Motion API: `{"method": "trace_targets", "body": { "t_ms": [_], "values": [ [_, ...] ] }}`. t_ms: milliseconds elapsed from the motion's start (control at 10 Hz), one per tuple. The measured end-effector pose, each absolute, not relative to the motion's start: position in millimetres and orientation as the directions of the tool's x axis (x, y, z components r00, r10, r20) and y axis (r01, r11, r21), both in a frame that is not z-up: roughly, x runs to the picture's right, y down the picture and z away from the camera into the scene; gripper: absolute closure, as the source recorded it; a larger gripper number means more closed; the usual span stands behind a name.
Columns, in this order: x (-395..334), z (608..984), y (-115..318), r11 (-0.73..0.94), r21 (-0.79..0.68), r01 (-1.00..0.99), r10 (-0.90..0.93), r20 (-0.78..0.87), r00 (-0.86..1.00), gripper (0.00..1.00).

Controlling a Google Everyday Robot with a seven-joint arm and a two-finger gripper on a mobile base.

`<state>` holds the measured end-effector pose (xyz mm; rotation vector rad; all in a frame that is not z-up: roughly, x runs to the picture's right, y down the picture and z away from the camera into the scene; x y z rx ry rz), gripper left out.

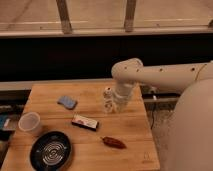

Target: Push the eraser across the table

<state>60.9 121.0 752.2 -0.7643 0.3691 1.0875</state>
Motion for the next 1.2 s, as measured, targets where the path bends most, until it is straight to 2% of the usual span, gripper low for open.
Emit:
{"method": "trace_targets", "body": {
  "t_ms": [500, 1200],
  "values": [
    [1, 800, 175, 0.258, -0.478, -0.84, 0.541, -0.648, 0.535, 1.0],
    [-5, 806, 181, 0.255, -0.487, -0.836, 0.522, -0.658, 0.543, 1.0]
  ]
}}
